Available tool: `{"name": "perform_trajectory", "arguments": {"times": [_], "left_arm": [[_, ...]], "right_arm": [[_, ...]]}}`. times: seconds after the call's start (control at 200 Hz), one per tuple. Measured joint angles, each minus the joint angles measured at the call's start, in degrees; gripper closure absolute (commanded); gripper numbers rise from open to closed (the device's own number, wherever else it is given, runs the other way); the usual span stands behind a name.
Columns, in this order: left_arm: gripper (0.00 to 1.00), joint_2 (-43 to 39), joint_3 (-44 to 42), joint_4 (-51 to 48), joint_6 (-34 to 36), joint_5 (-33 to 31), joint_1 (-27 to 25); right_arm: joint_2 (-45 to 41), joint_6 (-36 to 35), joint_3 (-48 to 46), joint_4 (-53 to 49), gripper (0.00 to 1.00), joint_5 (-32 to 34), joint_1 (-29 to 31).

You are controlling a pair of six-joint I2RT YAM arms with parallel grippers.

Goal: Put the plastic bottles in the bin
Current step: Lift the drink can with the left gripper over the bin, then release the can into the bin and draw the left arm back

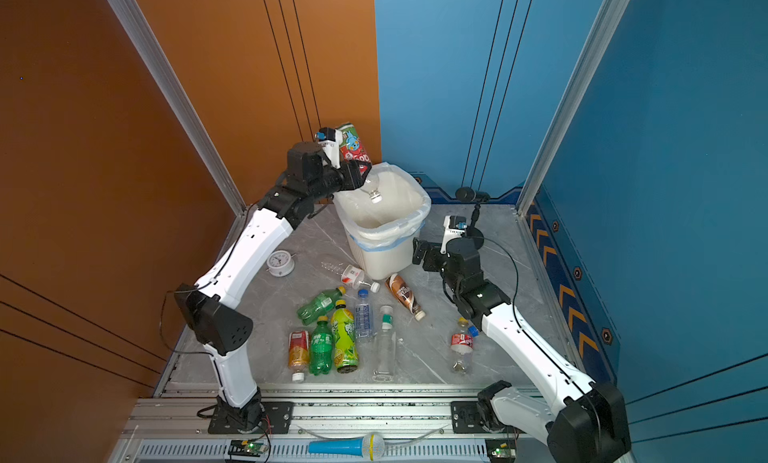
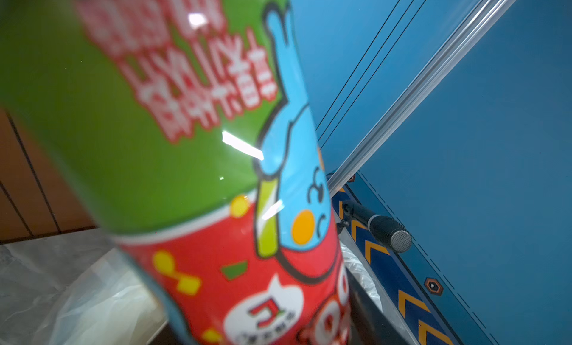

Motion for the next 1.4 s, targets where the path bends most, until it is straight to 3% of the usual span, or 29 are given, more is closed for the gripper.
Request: {"name": "perform_trajectory", "arguments": {"times": [0.115, 0.265, 0.491, 0.591, 0.731, 0.921, 1.101, 1.397], "left_arm": [[0.39, 2.14, 1.64, -2.93, 0.68, 0.79, -0.37], [0.00, 2.49, 1.86, -5.25, 1.29, 0.98, -0.42], [0.02, 0.79, 1.01, -6.32, 2.60, 0.70, -0.42], [0.02, -4.04, -4.20, -5.62, 3.10, -0.50, -0.59], [0.02, -17.59, -21.07, 0.72, 3.39, -4.07, -0.70], [0.02, -38.21, -52.61, 13.29, 0.83, -13.62, -0.79], [0.02, -46.77, -71.63, 13.46, -3.52, -21.03, -0.61], [0.02, -50.10, -74.77, 12.46, -6.82, -25.40, 0.61]], "right_arm": [[0.00, 0.02, -0.02, -0.09, 0.00, 0.00, -0.31], [0.00, 0.20, -0.09, -0.44, 0.00, -0.02, -0.31], [0.00, 0.52, -0.09, -0.50, 0.00, -0.02, -0.31], [0.02, 1.20, -0.09, -0.76, 0.00, -0.07, -0.31], [0.44, 1.99, -0.09, -0.92, 0.00, -0.63, -0.31], [1.95, 3.02, -0.09, -0.98, 0.00, -1.20, -0.31], [3.08, 3.74, -0.09, -1.53, 0.00, -1.57, -0.28], [3.63, 6.40, -0.15, -4.98, 0.00, -2.14, 2.82]]}}
